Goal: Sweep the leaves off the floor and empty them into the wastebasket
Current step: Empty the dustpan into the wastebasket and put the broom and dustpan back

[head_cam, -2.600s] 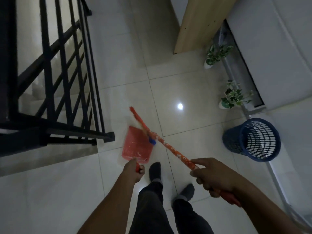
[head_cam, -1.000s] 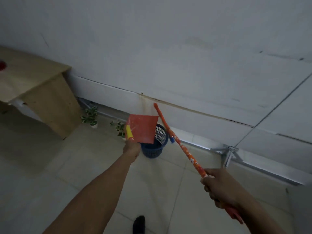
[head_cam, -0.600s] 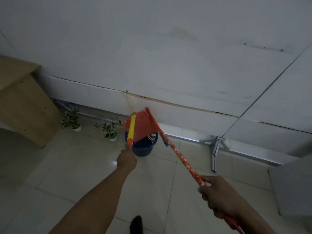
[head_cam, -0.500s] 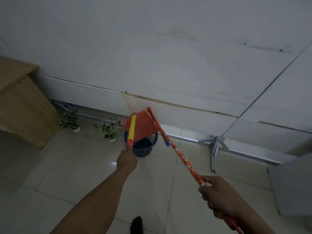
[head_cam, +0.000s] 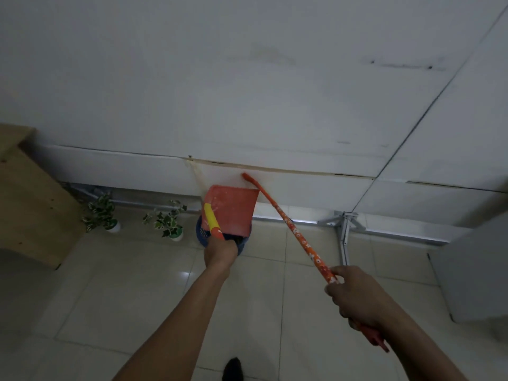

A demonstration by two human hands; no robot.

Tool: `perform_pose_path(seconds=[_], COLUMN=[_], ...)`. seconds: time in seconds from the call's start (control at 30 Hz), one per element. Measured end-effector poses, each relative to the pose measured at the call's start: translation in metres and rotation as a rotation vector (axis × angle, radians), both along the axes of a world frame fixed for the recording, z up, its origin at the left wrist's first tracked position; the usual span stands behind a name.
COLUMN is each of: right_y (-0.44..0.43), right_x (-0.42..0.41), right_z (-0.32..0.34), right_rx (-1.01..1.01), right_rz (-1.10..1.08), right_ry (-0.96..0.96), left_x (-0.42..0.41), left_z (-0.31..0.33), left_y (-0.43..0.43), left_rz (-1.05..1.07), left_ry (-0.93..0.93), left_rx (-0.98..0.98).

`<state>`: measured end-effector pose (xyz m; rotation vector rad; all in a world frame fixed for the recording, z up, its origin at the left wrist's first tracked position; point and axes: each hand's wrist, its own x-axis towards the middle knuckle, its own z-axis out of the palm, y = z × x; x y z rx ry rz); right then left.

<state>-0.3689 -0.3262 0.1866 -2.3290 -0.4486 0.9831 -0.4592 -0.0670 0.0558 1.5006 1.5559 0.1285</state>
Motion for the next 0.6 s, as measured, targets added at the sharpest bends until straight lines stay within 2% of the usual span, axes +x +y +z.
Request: perform_pose_path(seconds=[0.13,0.37,0.6], right_y=[-0.009,-0.012,-0.011], right_x=[0.005,0.009,0.017], right_z=[0.002,-0.006,-0.007], right_rx=[-0.008,0.005,0.051], right_rz=[-0.036,-0.177,-0.332], right_ry=[-0.002,0.123,0.232], left_x=[0.018,0.041,0.056], left_z=[0.004,0.016,0.004], left_y=[0.012,0.008,0.011], left_rz=[0.069,-0.076,-0.145], left_ry=[-0.146,-0.129,-0.138], left_rx=[-0.059,-0.024,-0.110])
